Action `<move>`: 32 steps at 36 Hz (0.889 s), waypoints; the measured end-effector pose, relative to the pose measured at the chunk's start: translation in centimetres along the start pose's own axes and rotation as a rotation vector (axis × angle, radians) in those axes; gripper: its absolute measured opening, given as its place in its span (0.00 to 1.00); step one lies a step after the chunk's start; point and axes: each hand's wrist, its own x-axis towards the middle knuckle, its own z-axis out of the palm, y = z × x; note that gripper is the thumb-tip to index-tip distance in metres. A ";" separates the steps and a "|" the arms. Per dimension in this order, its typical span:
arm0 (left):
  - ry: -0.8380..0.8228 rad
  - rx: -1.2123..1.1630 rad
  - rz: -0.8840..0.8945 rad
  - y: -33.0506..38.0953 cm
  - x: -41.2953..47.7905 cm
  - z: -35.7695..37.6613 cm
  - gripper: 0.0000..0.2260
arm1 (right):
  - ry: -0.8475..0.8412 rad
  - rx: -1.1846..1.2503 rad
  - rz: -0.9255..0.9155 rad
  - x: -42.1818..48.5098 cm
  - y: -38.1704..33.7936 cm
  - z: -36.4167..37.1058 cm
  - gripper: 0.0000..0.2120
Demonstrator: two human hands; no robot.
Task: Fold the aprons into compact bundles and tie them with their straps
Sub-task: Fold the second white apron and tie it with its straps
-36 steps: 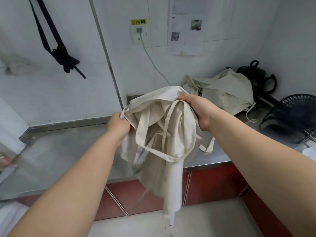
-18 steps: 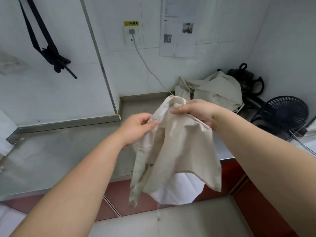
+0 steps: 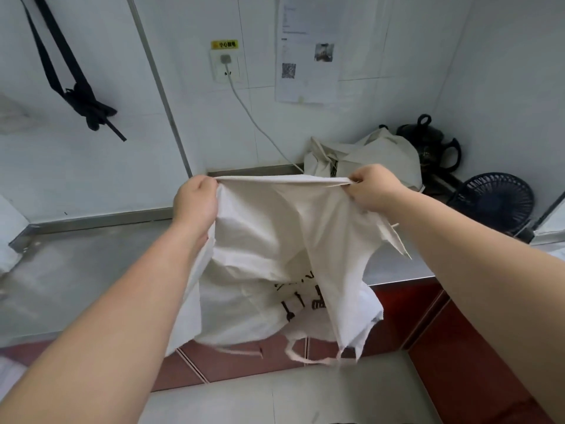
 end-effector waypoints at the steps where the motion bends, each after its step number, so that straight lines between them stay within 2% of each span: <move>1: 0.008 -0.011 -0.003 0.0 -0.1 -0.1 0.07 | 0.005 -0.005 -0.013 0.0 0.0 0.0 0.12; 8: 0.067 0.106 0.006 -0.2 -1.0 -0.8 0.07 | 0.052 -0.027 -0.095 0.0 -0.3 0.0 0.16; 11: 0.014 0.223 0.037 -0.3 -1.7 -0.8 0.08 | 0.048 0.142 -0.101 -0.3 -0.7 0.0 0.11; 13: -0.123 0.306 0.073 0.1 -2.8 -0.5 0.19 | -0.041 0.267 -0.133 -1.0 -1.4 -0.2 0.08; 16: -0.367 0.327 0.160 0.9 -5.3 1.1 0.51 | -0.228 0.411 -0.205 -2.1 -3.0 0.0 0.09; 18: -0.540 0.236 0.177 1.3 -6.7 2.6 0.57 | -0.318 0.586 -0.214 -2.9 -4.2 0.3 0.09; 19: -0.603 0.222 0.172 1.2 -7.2 3.2 0.54 | -0.363 0.674 -0.206 -3.2 -4.7 0.2 0.08; 20: -0.626 0.208 0.170 1.0 -7.5 3.9 0.46 | -0.424 0.756 -0.197 -3.5 -5.1 0.0 0.07; 22: -0.445 0.093 0.129 1.3 -8.0 4.7 0.17 | -0.580 0.964 -0.165 -3.7 -5.3 -0.7 0.06; 23: -0.311 -0.005 0.089 1.6 -8.0 4.9 0.09 | -0.651 1.092 -0.129 -3.7 -5.0 -1.2 0.06; 25: -0.130 -0.251 -0.033 2.5 -7.5 4.5 0.12 | -0.602 1.240 -0.066 -3.3 -4.2 -1.6 0.14; 26: -0.100 -0.406 -0.108 3.0 -7.2 4.1 0.13 | -0.511 1.184 -0.050 -2.8 -3.3 -1.4 0.17; 28: -0.105 -0.661 -0.220 4.2 -6.7 3.0 0.13 | -0.389 0.850 -0.059 -2.5 -1.1 -0.2 0.21; 30: -0.176 -0.711 -0.278 5.4 -6.9 1.9 0.13 | -0.516 0.527 -0.079 -2.9 0.9 1.6 0.38; 32: -0.286 -0.690 -0.296 6.1 -7.4 1.3 0.12 | -0.718 0.373 -0.078 -4.0 1.9 3.7 0.56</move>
